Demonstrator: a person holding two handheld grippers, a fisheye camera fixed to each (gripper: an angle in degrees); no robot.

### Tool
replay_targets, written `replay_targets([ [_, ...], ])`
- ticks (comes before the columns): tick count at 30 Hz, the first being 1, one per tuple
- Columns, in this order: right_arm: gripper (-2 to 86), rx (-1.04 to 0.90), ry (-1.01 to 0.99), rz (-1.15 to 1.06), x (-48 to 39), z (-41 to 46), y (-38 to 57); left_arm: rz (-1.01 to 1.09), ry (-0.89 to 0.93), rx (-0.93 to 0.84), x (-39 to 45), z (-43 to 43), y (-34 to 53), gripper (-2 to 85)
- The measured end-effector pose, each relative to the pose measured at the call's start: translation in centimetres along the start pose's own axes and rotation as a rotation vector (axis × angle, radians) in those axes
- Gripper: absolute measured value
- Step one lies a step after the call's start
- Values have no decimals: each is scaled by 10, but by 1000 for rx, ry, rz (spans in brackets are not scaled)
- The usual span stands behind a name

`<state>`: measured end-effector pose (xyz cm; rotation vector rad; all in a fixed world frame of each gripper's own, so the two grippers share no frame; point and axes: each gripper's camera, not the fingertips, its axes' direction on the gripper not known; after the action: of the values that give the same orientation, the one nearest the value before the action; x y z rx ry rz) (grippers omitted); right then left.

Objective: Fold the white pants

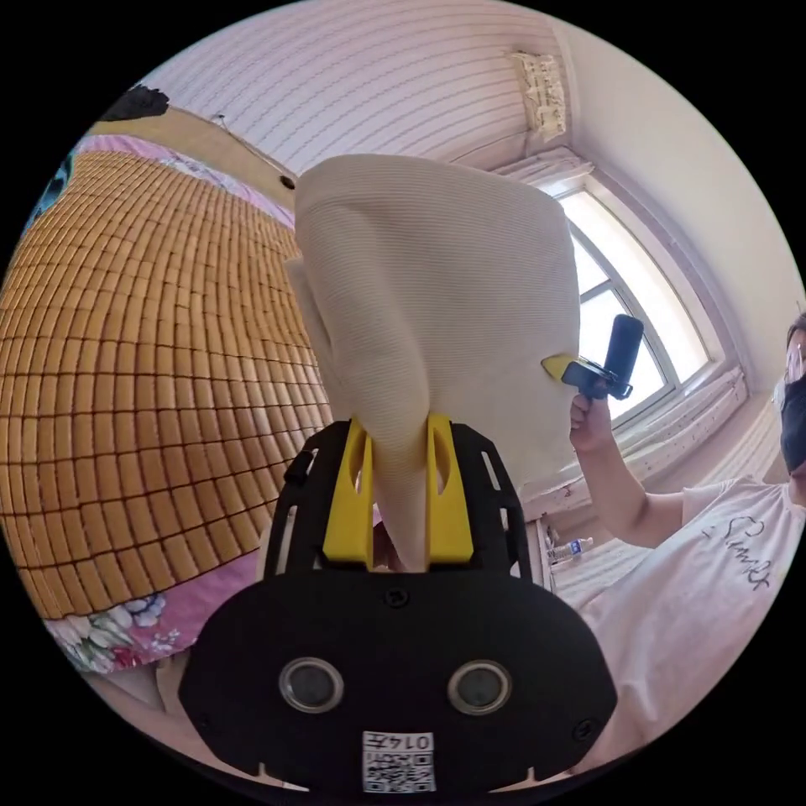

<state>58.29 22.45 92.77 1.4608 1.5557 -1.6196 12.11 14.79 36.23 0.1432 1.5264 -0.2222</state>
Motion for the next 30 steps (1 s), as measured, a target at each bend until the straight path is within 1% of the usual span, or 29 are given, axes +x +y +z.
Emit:
replay_targets([
  [2, 111, 14, 20, 62, 21, -60, 29, 64, 54, -41, 29, 45, -14, 92],
  [4, 110, 14, 46, 119, 39, -105, 53, 127, 121, -108, 69, 116, -32, 91],
  [5, 110, 6, 66, 156, 52, -136, 69, 137, 140, -125, 79, 136, -36, 91],
  [7, 110, 6, 103, 211, 71, -182, 93, 188, 211, -184, 119, 216, -52, 91],
  [8, 111, 11, 131, 254, 85, -214, 108, 200, 232, -199, 130, 237, -57, 91],
  [10, 113, 6, 166, 323, 111, -260, 130, 235, 298, -248, 173, 320, -76, 92],
  [11, 117, 10, 212, 371, 128, -290, 144, 245, 308, -256, 185, 340, -81, 92],
  [12, 120, -1, 224, 403, 139, -304, 150, 275, 314, -270, 208, 380, -89, 95],
  [13, 129, -26, 245, 500, 164, -328, 165, 305, 299, -290, 228, 422, -94, 97],
  [14, 139, -52, 291, 621, 191, -344, 184, 306, 288, -301, 235, 443, -95, 99],
  [15, 142, -63, 330, 682, 204, -349, 194, 282, 251, -336, 241, 489, -95, 102],
  [16, 149, -71, 432, 787, 224, -351, 215, 234, 201, -391, 239, 536, -91, 107],
  [17, 140, -40, 537, 881, 237, -345, 235, 224, 165, -424, 237, 558, -88, 109],
  [18, 136, -9, 568, 916, 241, -339, 245, 228, 100, -498, 234, 597, -80, 114],
  [19, 103, 20, 552, 932, 247, -318, 261, 252, 95, -550, 234, 622, -73, 116],
  [20, 70, -47, 488, 936, 258, -288, 276, 282, 90, -559, 236, 629, -69, 118],
  [21, 53, -101, 473, 949, 264, -272, 283, 363, 96, -546, 245, 634, -62, 117],
  [22, 31, -29, 500, 933, 261, -262, 293, 417, 88, -516, 253, 635, -56, 115],
  [23, 21, 57, 521, 906, 253, -266, 301, 429, 89, -490, 255, 635, -53, 114],
  [24, 18, 104, 522, 891, 249, -267, 304, 419, 94, -452, 255, 636, -50, 113],
  [26, 10, 276, 483, 893, 238, -283, 317, 358, 126, -437, 245, 641, -52, 112],
  [27, 9, 319, 489, 892, 234, -289, 319, 300, 143, -431, 237, 643, -55, 110],
  [28, 18, 375, 543, 898, 224, -299, 323, 253, 150, -419, 230, 643, -56, 106],
  [30, 110, 313, 635, 992, 219, -308, 331, 237, 146, -403, 224, 645, -56, 101],
])
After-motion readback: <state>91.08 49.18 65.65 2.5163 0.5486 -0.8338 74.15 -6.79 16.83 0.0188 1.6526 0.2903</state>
